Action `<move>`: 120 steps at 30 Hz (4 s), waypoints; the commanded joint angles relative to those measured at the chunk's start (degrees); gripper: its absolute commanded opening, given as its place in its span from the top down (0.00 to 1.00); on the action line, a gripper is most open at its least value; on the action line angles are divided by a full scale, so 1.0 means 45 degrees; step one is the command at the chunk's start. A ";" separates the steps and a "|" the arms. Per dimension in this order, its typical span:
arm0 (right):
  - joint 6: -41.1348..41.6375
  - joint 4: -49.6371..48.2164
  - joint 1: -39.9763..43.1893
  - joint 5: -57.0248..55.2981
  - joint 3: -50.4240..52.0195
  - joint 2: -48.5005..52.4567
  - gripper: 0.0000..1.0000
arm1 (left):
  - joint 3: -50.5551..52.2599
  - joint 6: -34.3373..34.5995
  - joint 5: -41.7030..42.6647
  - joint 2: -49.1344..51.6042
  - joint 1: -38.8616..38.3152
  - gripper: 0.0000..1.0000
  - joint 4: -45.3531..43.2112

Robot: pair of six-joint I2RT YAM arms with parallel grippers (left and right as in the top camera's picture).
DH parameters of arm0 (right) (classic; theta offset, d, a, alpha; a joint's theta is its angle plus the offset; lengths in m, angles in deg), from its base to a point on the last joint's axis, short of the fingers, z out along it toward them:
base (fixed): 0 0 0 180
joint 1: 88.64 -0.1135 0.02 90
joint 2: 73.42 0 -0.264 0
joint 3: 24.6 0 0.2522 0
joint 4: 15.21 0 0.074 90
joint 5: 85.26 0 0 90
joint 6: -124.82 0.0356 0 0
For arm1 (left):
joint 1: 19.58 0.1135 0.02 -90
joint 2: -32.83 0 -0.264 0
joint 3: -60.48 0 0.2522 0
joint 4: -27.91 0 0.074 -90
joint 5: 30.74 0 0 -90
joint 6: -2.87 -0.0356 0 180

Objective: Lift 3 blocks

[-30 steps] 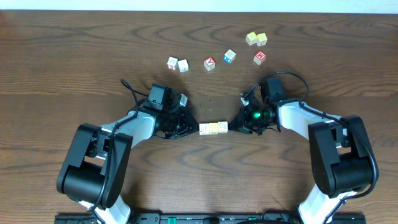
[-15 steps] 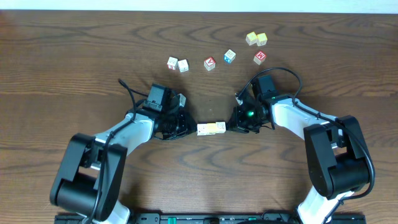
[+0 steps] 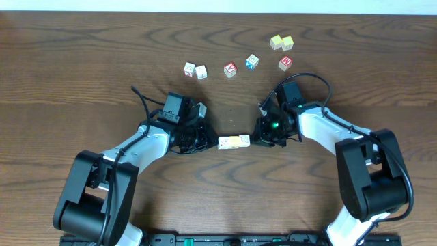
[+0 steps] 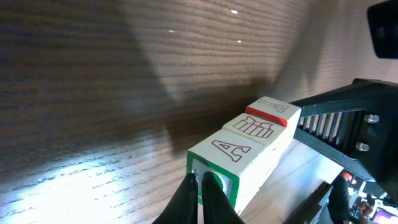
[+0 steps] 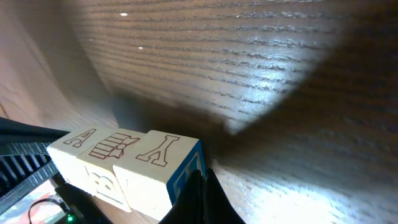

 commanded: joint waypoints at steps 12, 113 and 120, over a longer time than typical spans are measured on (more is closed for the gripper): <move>-0.0238 0.0175 -0.0874 0.2259 -0.0238 -0.0690 0.99 | -0.0058 -0.0160 0.1292 -0.0117 -0.0510 0.93 0.0015; 0.0583 0.0933 -0.2191 0.0690 -0.0282 -0.3283 0.99 | -0.0058 0.0515 0.1268 -0.3167 -0.0583 0.93 0.0714; 0.0583 0.0908 -0.2191 0.0690 -0.0287 -0.3283 0.99 | -0.0058 0.0510 0.1263 -0.3167 -0.0583 0.93 0.0709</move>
